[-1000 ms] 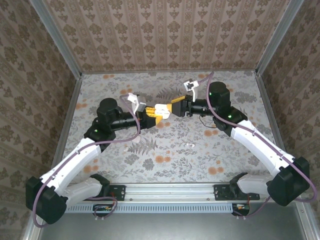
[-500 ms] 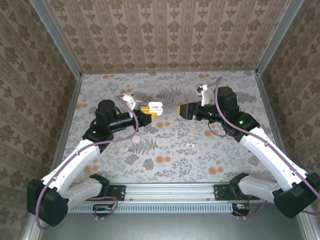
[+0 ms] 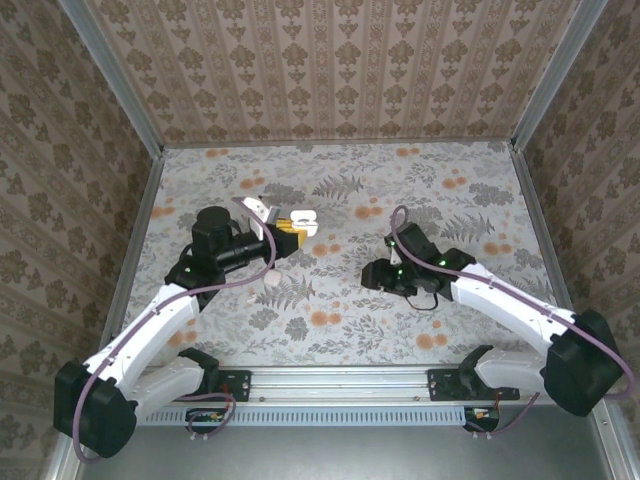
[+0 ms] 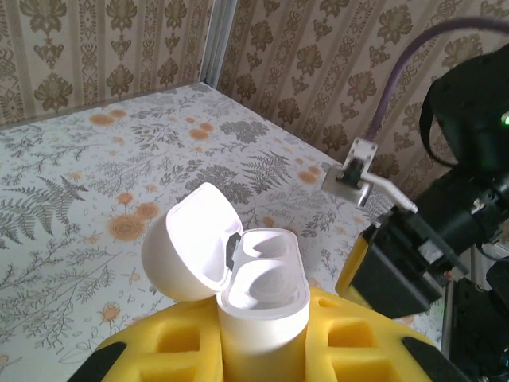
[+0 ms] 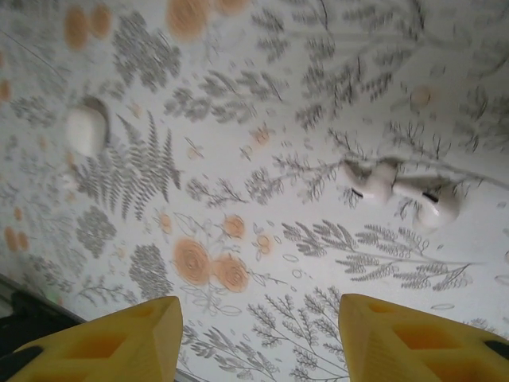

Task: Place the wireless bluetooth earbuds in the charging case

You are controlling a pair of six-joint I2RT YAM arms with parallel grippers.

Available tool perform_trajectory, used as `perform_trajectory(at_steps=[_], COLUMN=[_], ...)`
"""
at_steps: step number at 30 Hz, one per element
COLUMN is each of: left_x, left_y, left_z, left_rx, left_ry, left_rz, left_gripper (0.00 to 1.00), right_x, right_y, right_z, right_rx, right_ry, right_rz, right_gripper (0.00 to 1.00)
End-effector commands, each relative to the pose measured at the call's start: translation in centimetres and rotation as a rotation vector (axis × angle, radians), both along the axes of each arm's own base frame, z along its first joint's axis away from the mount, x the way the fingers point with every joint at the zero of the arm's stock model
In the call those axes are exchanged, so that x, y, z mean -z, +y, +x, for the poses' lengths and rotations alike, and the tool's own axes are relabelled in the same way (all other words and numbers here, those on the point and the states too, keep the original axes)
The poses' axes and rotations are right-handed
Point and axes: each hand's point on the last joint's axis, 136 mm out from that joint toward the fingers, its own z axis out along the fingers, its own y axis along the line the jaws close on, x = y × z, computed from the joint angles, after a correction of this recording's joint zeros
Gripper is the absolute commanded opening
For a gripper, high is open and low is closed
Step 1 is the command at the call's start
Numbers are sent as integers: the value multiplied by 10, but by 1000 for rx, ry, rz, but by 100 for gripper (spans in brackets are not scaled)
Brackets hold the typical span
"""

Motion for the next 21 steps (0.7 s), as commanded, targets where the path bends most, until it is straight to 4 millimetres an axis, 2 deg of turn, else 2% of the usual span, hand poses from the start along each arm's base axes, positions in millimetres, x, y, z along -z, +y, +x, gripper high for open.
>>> perform_trajectory(at_steps=[1, 9, 14, 17, 21], left_x=[-1, 6, 11, 12, 13], left_y=[3, 4, 5, 6, 6], left_z=[0, -1, -1, -1, -1], left_rx=[-4, -2, -7, -8, -7], left_ry=[-24, -18, -7, -8, -10], left_rz=[9, 25, 30, 33, 39], left_gripper=[0, 0, 0, 0, 0], right_x=[22, 57, 74, 80, 79], right_y=[-2, 11, 21, 19, 16], right_z=[4, 13, 17, 18, 22], right_rx=[72, 45, 19, 6, 10], right_ry=[33, 107, 148, 169, 157], right_rz=[-25, -65, -68, -109, -141], right_gripper=[54, 49, 41, 36, 37])
